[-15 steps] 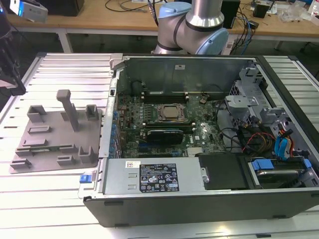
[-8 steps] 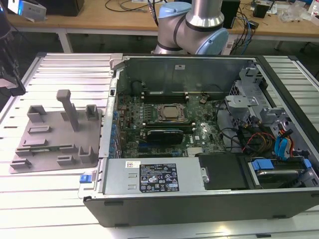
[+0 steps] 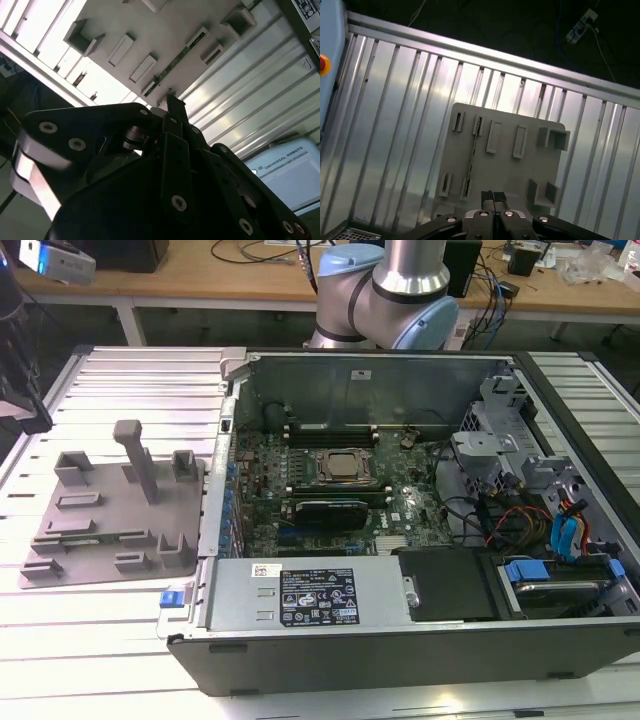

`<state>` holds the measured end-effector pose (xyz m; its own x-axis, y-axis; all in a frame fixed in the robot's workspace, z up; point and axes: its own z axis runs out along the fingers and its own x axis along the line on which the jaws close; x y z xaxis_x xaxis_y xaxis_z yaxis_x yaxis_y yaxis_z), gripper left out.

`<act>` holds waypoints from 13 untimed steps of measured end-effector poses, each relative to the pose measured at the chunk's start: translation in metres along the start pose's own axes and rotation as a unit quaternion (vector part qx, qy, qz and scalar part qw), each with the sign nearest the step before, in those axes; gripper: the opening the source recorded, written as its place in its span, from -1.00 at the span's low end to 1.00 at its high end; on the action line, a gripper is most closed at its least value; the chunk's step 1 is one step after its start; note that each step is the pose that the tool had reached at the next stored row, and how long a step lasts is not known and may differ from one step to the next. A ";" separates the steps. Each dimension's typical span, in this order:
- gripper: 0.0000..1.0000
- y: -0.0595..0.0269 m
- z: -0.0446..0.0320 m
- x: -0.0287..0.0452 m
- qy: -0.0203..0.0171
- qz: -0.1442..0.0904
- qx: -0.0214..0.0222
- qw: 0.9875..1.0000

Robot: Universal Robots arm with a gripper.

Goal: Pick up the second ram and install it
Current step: 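Pick up the second ram and move it above second insertion slot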

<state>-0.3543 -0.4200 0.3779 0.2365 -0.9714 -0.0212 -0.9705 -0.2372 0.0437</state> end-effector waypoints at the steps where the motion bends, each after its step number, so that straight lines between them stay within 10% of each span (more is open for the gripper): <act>1: -0.84 0.0000 0.0002 0.0000 0.000 0.008 0.000 1.000; 5: -0.84 -0.0001 0.0013 0.0000 -0.003 0.061 0.001 0.998; 13: -0.84 -0.0002 0.0022 0.0000 -0.006 0.142 0.003 0.990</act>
<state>-0.3542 -0.4200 0.3757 -0.0475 -0.9986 -0.0213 -0.9980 0.0465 0.0435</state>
